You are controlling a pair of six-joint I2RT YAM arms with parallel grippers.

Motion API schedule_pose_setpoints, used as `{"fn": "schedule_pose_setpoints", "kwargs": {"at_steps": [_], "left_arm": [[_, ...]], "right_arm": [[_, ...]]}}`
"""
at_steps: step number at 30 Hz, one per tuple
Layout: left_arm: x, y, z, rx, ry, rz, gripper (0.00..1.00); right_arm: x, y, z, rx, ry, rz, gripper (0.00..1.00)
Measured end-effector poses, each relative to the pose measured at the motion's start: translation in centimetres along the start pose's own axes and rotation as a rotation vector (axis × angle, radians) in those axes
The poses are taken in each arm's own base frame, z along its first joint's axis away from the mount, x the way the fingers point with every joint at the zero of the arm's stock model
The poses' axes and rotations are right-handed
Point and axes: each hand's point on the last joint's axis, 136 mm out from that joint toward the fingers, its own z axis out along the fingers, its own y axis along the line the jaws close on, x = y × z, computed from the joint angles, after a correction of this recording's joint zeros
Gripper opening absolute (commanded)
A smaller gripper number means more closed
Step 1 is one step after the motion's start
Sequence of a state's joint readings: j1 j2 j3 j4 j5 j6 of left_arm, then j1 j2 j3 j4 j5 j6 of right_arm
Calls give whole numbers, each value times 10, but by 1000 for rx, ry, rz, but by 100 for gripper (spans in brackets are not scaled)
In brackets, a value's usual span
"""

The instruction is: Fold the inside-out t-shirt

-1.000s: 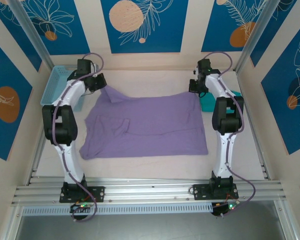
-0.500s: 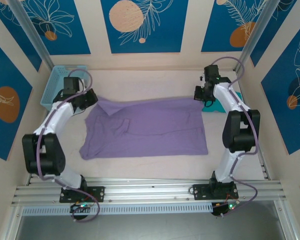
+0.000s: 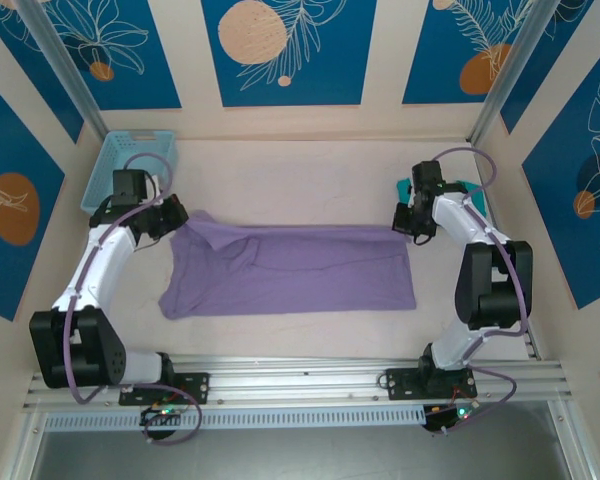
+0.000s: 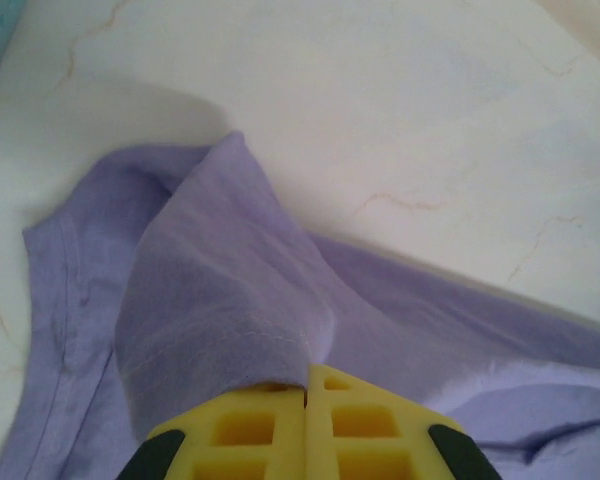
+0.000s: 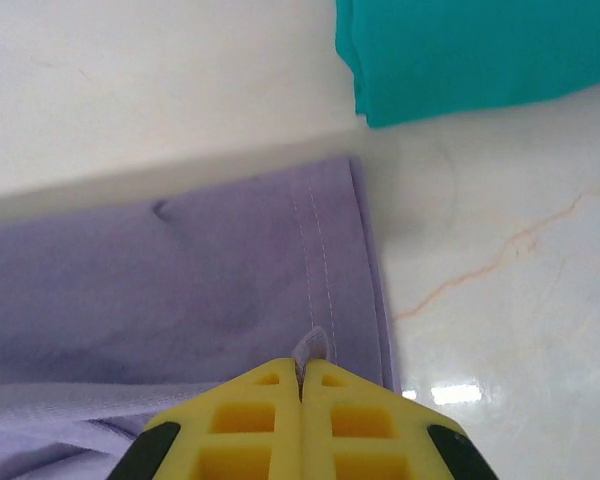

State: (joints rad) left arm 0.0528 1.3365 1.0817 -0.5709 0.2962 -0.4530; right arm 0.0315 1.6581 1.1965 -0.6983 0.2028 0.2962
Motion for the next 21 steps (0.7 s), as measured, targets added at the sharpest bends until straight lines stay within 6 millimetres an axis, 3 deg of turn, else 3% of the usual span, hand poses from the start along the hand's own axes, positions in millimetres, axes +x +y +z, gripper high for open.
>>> {"fn": "schedule_pose_setpoints", "kwargs": {"at_steps": [5,8,12,15,18,21], "left_arm": [[36,16,2,-21,72,-10,0],[58,27,7,-38,124,-28,0],[80,37,14,-51,180,-49,0],[89,39,16,-44,206,-52,0],[94,40,16,-41,222,-45,0],[96,40,16,-36,229,-42,0]], "right_arm": [[21,-6,3,12,27,33,3],[37,-11,7,22,48,59,11],[53,-17,12,42,66,85,33],[52,-12,4,44,19,64,45],[49,17,-16,-1,-87,-48,50],[55,78,-35,-123,-187,-237,56]]}}
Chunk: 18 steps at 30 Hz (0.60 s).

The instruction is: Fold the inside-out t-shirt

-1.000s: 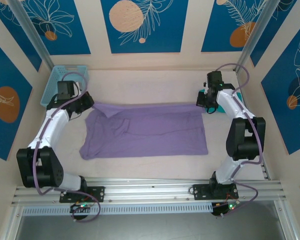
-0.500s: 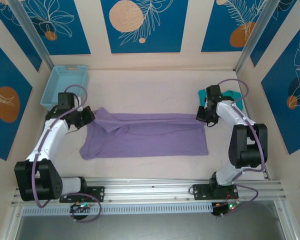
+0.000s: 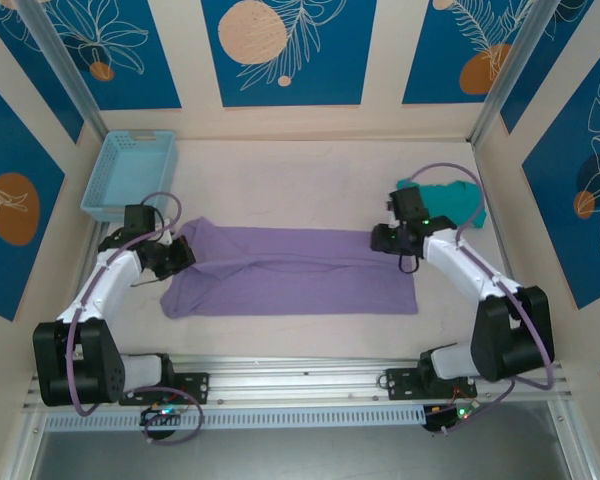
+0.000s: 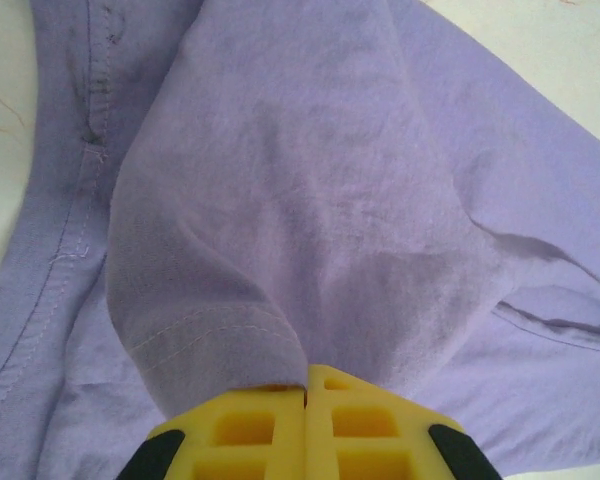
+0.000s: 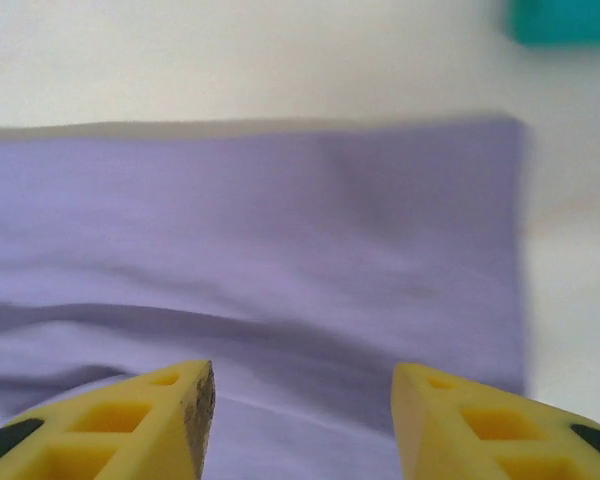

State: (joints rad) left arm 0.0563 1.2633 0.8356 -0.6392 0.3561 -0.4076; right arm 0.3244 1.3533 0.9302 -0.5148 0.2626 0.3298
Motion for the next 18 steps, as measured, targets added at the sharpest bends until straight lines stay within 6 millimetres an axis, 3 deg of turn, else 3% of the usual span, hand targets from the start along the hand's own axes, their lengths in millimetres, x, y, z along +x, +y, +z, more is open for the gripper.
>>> {"fn": "schedule_pose_setpoints", "kwargs": {"at_steps": [3,7,10,15,18], "left_arm": [[2,-2,0,12,10,2,0],[4,-5,0,31,19,4,0],[4,-7,0,42,22,4,0],[5,-9,0,57,29,3,0],[6,-10,0,61,32,3,0]], "right_arm": [[6,82,-1,-162,-71,-218,64],[41,192,4,-363,-127,-483,72],[69,256,17,-448,-163,-635,80],[87,332,40,-486,-283,-793,85],[87,359,52,-463,-371,-848,86]]}}
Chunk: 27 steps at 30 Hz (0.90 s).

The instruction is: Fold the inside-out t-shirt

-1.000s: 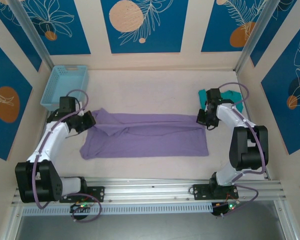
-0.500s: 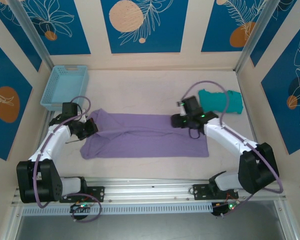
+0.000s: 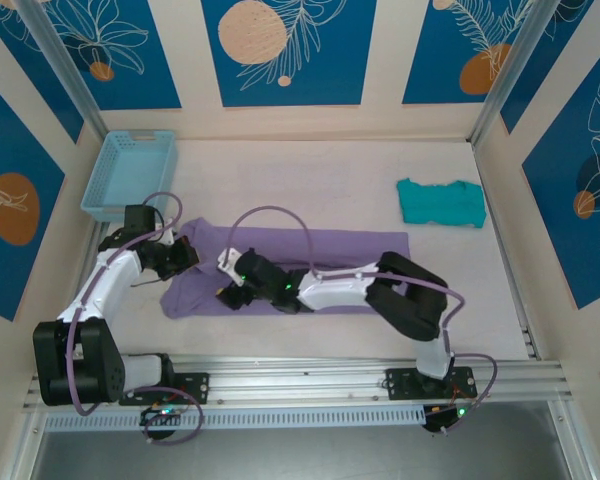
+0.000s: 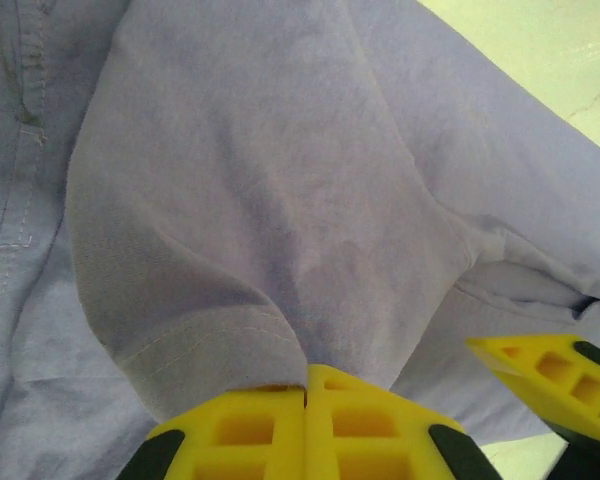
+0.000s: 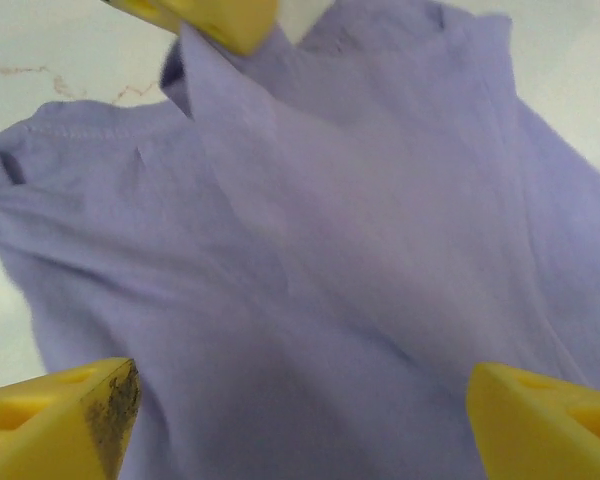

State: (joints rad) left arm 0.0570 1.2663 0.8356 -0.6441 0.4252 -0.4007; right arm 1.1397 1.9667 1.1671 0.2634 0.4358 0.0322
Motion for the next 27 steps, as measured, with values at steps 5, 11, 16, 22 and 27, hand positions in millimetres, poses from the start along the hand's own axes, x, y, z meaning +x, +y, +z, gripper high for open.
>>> {"fn": "schedule_pose_setpoints", "kwargs": {"at_steps": [5,11,16,22,27], "left_arm": [[0,0,0,2,1,0,0],[1,0,2,2,7,-3,0],[-1,0,2,4,2,-1,0],[-1,0,3,3,4,-10,0],[-2,3,2,-12,0,-8,0]], "right_arm": [[-3,-4,23,103,-59,-71,87],[-5,-15,42,230,-99,-132,87],[-15,-23,42,312,-139,-154,84],[-24,-34,32,400,-159,-160,61],[-27,-44,8,425,-132,-129,45]]}}
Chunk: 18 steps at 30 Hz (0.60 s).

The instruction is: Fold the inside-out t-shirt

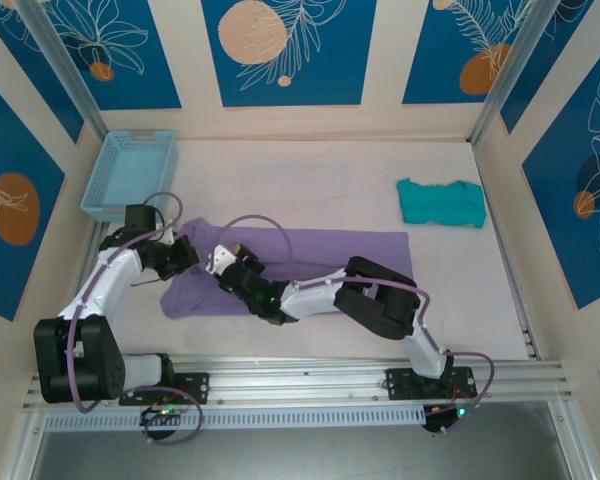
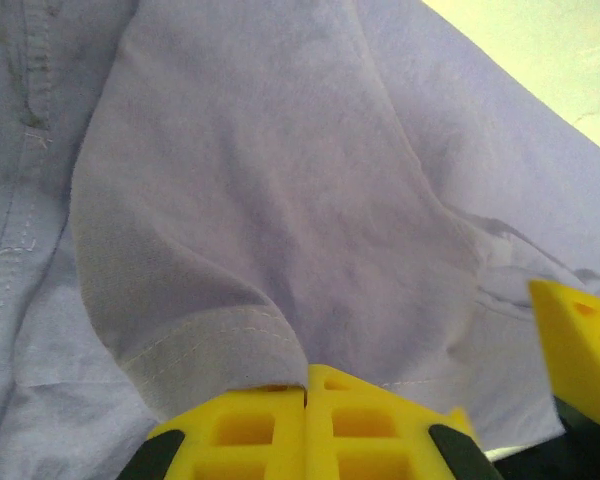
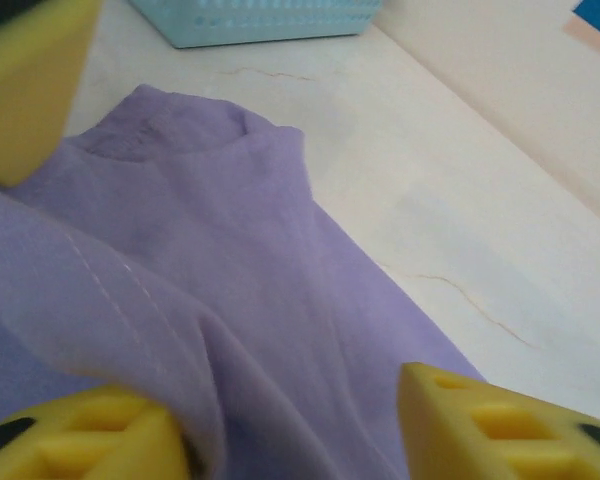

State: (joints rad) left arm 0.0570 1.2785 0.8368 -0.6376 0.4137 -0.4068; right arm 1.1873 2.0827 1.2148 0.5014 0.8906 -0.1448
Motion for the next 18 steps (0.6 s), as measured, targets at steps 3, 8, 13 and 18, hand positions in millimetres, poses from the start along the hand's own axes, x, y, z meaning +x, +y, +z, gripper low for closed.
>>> {"fn": "schedule_pose_setpoints", "kwargs": {"at_steps": [3,8,13,18], "left_arm": [[-1,2,-1,-16,-3,9,0],[-4,5,-3,-40,-14,24,0],[-8,6,-7,-66,-24,39,0],[-8,8,-9,-81,-26,49,0]], "right_arm": [[-15,-12,-11,5,-2,41,38],[-17,-23,-21,-3,38,93,27],[7,-23,-20,-40,131,107,20],[24,-13,-29,-157,185,133,34]]}}
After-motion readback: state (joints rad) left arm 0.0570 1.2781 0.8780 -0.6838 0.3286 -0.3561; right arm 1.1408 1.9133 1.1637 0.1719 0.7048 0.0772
